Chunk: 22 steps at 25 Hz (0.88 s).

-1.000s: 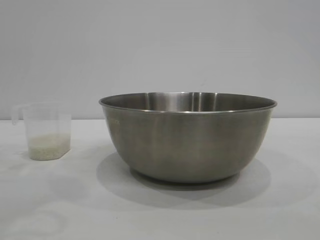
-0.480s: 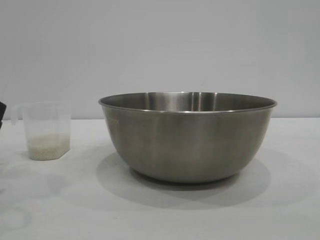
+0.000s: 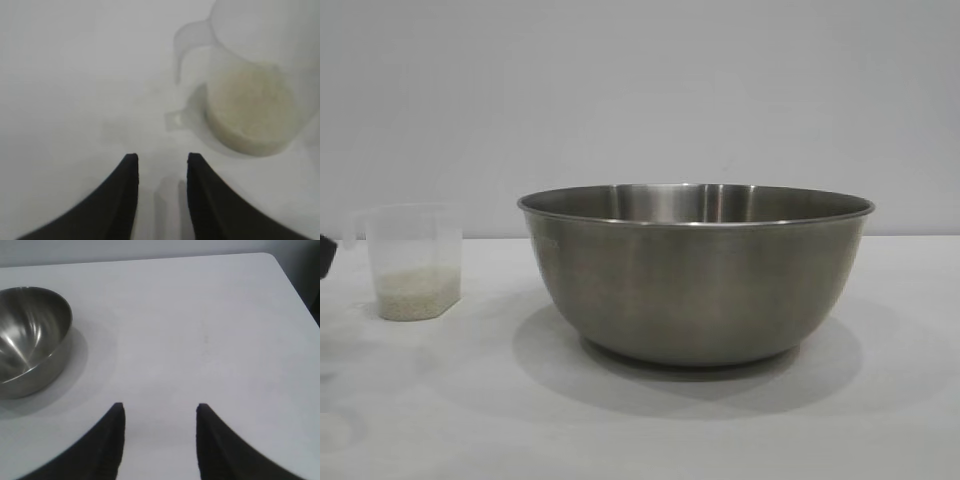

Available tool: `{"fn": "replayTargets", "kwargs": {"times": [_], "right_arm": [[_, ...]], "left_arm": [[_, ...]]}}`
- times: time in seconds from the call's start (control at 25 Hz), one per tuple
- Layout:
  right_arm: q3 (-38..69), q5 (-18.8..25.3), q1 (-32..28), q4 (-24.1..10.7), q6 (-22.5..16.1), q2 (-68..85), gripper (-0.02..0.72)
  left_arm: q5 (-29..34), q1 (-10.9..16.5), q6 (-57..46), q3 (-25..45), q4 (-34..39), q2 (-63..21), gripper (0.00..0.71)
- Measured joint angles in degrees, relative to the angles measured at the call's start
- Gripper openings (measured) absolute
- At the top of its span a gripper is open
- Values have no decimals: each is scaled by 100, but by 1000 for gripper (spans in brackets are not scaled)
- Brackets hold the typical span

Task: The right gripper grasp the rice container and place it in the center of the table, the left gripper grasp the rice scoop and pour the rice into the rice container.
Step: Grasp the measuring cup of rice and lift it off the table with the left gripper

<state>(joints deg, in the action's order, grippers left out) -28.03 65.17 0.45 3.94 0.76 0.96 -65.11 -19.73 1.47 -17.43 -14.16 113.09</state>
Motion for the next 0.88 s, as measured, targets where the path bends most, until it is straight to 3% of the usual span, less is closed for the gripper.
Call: {"fn": "replayTargets", "kwargs": {"times": [0.88], "right_arm": [[0,0,0,0,0,0,322]], "left_arm": [[-47,0,155,-700,-129,481,237]]}}
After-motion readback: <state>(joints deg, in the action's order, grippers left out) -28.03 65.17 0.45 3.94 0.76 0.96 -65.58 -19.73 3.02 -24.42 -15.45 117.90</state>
